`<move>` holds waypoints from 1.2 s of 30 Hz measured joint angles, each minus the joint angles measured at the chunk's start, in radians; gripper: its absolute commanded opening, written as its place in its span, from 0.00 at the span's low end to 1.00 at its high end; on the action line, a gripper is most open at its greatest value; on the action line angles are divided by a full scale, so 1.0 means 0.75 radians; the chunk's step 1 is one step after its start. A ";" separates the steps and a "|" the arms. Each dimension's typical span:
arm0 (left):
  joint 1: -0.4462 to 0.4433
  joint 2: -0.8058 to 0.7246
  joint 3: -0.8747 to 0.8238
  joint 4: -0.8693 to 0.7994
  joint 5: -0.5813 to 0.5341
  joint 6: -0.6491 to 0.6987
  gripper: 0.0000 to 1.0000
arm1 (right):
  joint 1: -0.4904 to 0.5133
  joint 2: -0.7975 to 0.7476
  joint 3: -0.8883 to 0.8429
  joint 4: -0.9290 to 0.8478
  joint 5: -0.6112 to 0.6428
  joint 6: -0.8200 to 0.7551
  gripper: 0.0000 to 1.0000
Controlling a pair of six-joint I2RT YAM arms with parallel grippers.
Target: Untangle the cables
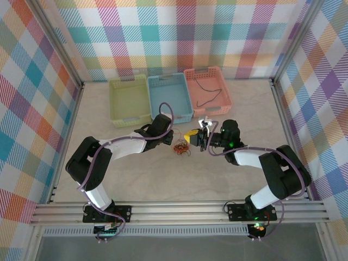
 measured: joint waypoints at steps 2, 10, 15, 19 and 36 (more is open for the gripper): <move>0.014 -0.017 -0.011 -0.001 -0.024 -0.019 0.21 | 0.001 -0.013 -0.006 0.013 0.005 -0.009 0.00; 0.020 -0.123 -0.079 0.015 -0.109 -0.077 0.11 | 0.010 -0.024 -0.009 0.023 0.011 -0.031 0.00; 0.020 -0.213 -0.165 0.057 -0.143 -0.111 0.03 | 0.012 -0.024 -0.009 0.022 0.015 -0.050 0.00; 0.020 -0.285 -0.234 0.115 -0.143 -0.126 0.00 | 0.019 -0.024 -0.009 0.017 0.021 -0.065 0.00; 0.021 -0.405 -0.359 0.285 0.004 -0.108 0.10 | 0.065 -0.024 -0.008 -0.085 0.082 -0.158 0.03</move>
